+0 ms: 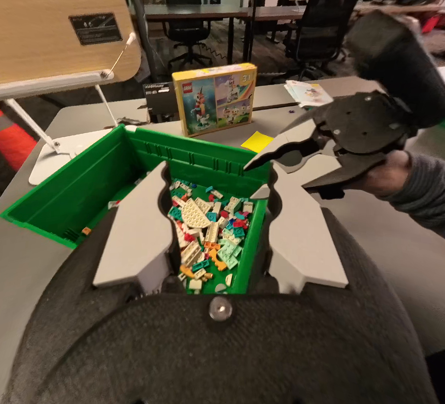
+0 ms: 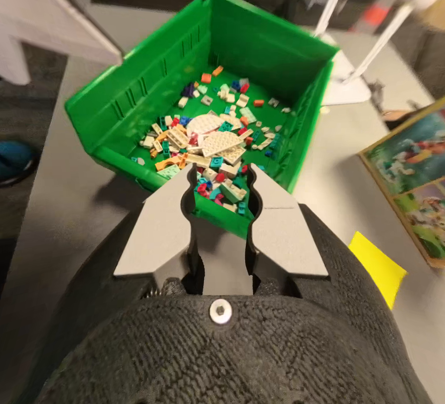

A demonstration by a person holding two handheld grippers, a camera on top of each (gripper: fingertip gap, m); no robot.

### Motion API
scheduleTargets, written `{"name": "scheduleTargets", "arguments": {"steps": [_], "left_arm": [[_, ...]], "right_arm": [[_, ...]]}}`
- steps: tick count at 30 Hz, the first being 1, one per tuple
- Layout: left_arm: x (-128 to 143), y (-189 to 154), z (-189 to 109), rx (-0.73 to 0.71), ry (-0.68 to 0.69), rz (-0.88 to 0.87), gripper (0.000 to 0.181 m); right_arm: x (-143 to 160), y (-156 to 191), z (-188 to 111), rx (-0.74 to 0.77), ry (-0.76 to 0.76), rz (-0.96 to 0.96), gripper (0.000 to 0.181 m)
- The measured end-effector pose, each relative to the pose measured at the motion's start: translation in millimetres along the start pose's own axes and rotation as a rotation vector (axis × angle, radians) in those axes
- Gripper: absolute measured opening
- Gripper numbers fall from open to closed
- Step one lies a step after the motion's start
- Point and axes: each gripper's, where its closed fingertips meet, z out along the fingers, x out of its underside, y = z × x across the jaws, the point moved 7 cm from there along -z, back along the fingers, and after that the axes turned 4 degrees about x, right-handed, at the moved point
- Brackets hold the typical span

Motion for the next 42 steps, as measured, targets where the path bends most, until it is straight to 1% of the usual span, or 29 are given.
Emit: {"name": "scheduleTargets", "arguments": {"steps": [1, 3, 5, 8, 10, 12, 14, 15, 17, 20, 21, 22, 23, 24, 25, 26, 28, 31, 33, 34, 37, 39, 40, 41, 42], "left_arm": [[-3, -5, 1, 0.019, -0.022, 0.007, 0.078], [-8, -20, 4, 0.086, -0.073, 0.007, 0.073], [-10, -42, 13, 0.186, -0.131, -0.003, 0.069], [-5, -90, 37, 0.401, -0.168, -0.028, 0.066], [2, -126, 60, 0.536, -0.177, 0.001, 0.066], [12, -157, 94, 0.621, -0.178, 0.057, 0.064], [22, -181, 135, 0.643, -0.188, 0.117, 0.062], [26, -189, 157, 0.644, -0.195, 0.141, 0.06], [32, -202, 203, 0.626, -0.197, 0.177, 0.059], [38, -207, 265, 0.524, -0.186, 0.199, 0.053], [40, -206, 284, 0.489, -0.179, 0.208, 0.05], [40, -204, 300, 0.45, -0.14, 0.205, 0.047], [36, -202, 314, 0.431, -0.119, 0.193, 0.047], [34, -199, 327, 0.423, -0.127, 0.179, 0.045], [30, -193, 339, 0.375, -0.121, 0.15, 0.047], [27, -186, 350, 0.334, -0.119, 0.132, 0.046], [24, -178, 371, 0.311, -0.083, 0.1, 0.045], [22, -166, 397, 0.263, -0.017, 0.096, 0.045], [22, -163, 413, 0.301, 0.03, 0.107, 0.043], [23, -162, 421, 0.334, 0.067, 0.11, 0.039], [30, -160, 449, 0.417, 0.244, 0.083, 0.036], [37, -162, 465, 0.491, 0.376, 0.059, 0.037], [39, -164, 470, 0.528, 0.419, 0.049, 0.037], [40, -164, 474, 0.55, 0.442, 0.047, 0.037], [40, -162, 478, 0.539, 0.448, 0.054, 0.037]], "right_arm": [[6, -2, -14, 0.049, -0.062, -0.011, 0.039], [33, -14, -47, 0.202, -0.137, -0.039, 0.036], [76, -34, -82, 0.377, -0.151, -0.026, 0.036], [150, -69, -141, 0.646, -0.107, 0.068, 0.039], [192, -90, -182, 0.831, -0.102, 0.103, 0.039], [221, -109, -216, 0.98, -0.124, 0.135, 0.038], [236, -127, -233, 1.009, -0.144, 0.191, 0.036], [241, -136, -235, 1.005, -0.142, 0.214, 0.036], [250, -156, -234, 1.022, -0.115, 0.193, 0.033], [263, -184, -218, 1.004, 0.043, 0.098, 0.016], [267, -193, -210, 0.979, 0.098, 0.064, 0.006], [270, -202, -202, 0.953, 0.151, 0.028, 0.0], [272, -211, -195, 0.941, 0.2, 0.001, 0.0], [274, -220, -188, 0.927, 0.24, -0.014, 0.0], [276, -229, -180, 0.904, 0.271, -0.018, 0.0], [278, -238, -173, 0.87, 0.29, -0.016, 0.0], [283, -255, -160, 0.8, 0.335, 0.001, 0.0], [283, -280, -150, 0.72, 0.352, 0.052, 0.0], [284, -293, -148, 0.687, 0.355, 0.106, 0.0], [284, -299, -146, 0.678, 0.351, 0.126, 0.0], [286, -317, -143, 0.668, 0.347, 0.185, 0.0], [287, -329, -140, 0.684, 0.348, 0.194, 0.0], [287, -335, -139, 0.702, 0.353, 0.194, 0.0], [288, -341, -138, 0.715, 0.355, 0.195, 0.0], [288, -345, -137, 0.708, 0.35, 0.197, 0.0]]}}
